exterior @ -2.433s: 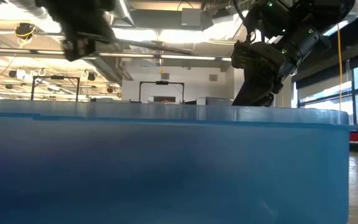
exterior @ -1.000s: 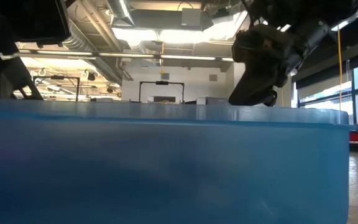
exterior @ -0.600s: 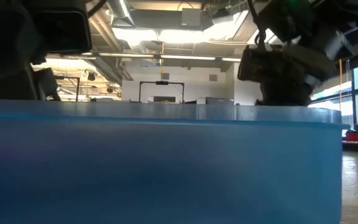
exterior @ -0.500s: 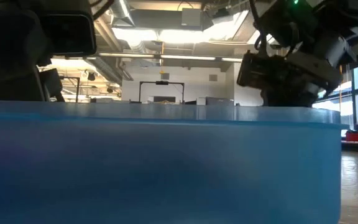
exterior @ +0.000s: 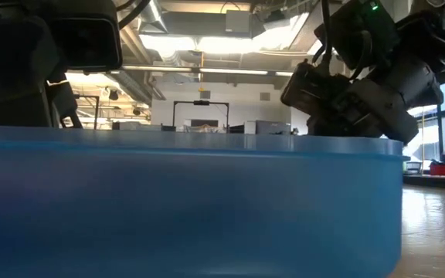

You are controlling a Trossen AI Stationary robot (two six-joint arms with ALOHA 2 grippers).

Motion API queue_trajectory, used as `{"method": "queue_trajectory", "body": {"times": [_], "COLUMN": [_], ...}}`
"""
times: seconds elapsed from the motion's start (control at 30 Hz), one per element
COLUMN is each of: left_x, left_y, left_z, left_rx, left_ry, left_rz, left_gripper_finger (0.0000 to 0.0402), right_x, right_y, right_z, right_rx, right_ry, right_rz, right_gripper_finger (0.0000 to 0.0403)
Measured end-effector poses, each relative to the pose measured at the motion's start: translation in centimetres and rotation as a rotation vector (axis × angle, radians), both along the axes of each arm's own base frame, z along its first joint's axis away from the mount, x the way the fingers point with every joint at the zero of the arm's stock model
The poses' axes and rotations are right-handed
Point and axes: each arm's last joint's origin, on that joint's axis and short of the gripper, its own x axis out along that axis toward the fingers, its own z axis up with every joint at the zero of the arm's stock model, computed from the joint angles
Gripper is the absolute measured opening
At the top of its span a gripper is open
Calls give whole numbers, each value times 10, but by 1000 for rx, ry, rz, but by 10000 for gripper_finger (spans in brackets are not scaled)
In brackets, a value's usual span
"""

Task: Pick & place school supplies into a supply box
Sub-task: Put the black pencil into the blue supply box

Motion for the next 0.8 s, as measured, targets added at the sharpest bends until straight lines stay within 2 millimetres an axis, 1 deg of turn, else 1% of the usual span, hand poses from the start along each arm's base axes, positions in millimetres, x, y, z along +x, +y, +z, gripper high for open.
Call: {"method": "queue_trajectory", "body": {"times": [0.17, 0.3, 0.4, 0.57, 0.8], "left_x": [-1, -1, -2, -2, -3], "left_y": [0, 0, 0, 1, 1], "left_z": [-1, -1, -1, -2, -2], "left_rx": [4, 5, 5, 10, 4], "left_ry": [19, 23, 25, 30, 41], "left_rz": [-7, -8, -9, -7, -18], "left_gripper_finger": [18, 19, 19, 19, 19], "right_x": [2, 7, 8, 9, 10], "right_y": [-1, -1, -1, -2, -2], "right_z": [1, 7, 10, 11, 13], "right_rx": [-98, -143, -182, -208, -271], "right_ry": [-58, -139, -176, -190, -218], "right_rz": [30, 55, 34, -2, 38], "right_gripper_finger": [126, 126, 126, 126, 126]}}
